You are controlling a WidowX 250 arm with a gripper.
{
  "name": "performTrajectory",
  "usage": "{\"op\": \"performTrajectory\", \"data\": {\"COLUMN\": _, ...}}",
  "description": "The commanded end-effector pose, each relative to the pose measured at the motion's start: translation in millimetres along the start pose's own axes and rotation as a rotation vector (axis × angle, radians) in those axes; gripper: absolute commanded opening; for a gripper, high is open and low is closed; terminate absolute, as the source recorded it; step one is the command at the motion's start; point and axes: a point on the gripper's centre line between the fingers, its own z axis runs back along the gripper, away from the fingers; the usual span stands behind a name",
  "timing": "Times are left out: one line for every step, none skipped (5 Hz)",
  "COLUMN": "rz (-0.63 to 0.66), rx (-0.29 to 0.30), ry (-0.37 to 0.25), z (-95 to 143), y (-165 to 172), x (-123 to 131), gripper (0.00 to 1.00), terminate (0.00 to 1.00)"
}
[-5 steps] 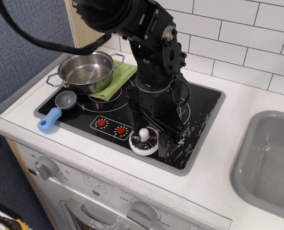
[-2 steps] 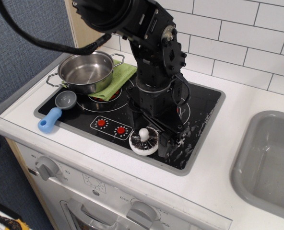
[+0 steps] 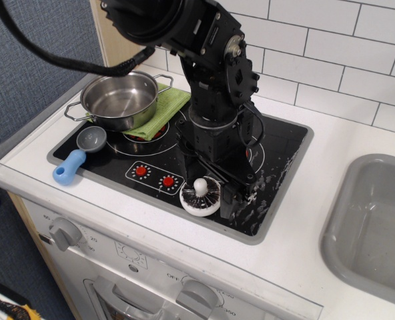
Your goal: Place masher in right front corner of stove top
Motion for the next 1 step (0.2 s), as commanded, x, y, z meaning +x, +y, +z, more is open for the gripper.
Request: {"op": "performTrajectory", "data": {"rz": -0.01, "rx": 0.013, "ry": -0.045, "z": 14.5, "y": 0.5, "x": -2.1, "gripper": 1.0, "terminate": 1.0}}
